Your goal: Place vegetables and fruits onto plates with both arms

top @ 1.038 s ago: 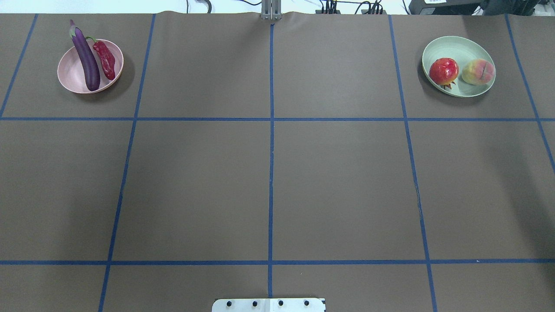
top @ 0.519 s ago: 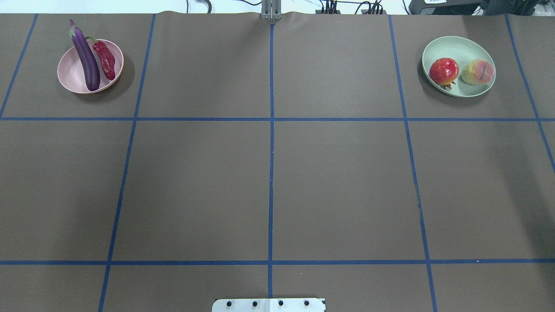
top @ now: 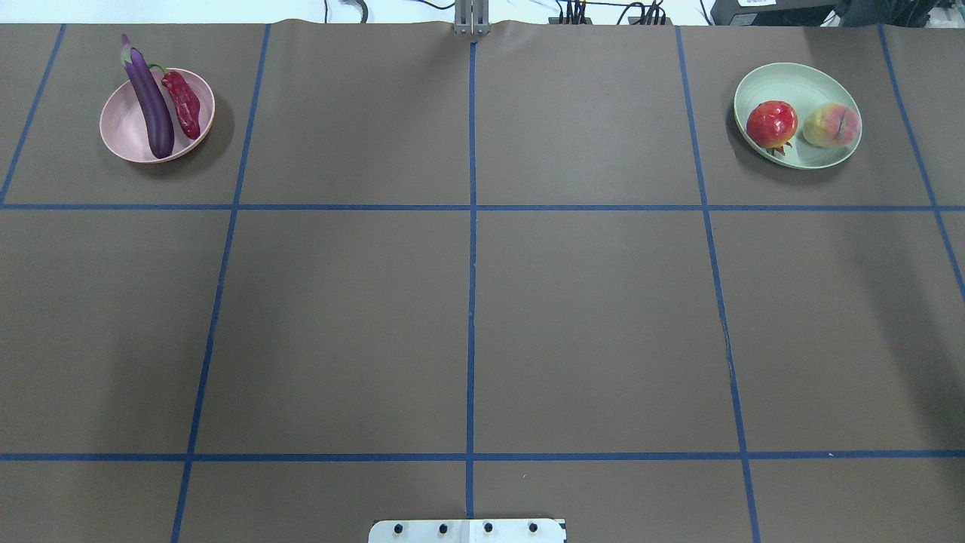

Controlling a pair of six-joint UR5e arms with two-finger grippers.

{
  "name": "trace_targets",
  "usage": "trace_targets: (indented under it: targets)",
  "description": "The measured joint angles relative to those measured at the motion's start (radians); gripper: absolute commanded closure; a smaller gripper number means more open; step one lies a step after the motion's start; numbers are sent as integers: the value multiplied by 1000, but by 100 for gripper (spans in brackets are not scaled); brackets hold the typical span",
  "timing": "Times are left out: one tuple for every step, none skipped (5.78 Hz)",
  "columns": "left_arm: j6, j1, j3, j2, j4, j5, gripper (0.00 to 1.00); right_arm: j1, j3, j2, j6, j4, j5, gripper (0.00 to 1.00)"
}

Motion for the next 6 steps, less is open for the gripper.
trace_targets:
  targets:
    - [10,-18,19,1,-3,-2,0,-4,1,1,-1,-1,0,0]
    - [22,-42,22,7,-12,-3,0,-6,2,2,-1,-2,0,0]
    - [32,-52,23,15,-27,-3,0,-3,-1,5,4,-2,-1,0]
    - [32,-55,23,17,-36,-3,0,-1,-2,11,13,-11,-4,0]
    - [32,-56,28,10,-37,0,0,0,-7,19,18,-22,-10,0]
    - [35,-57,39,-3,-35,6,0,0,-15,31,19,-26,-18,0]
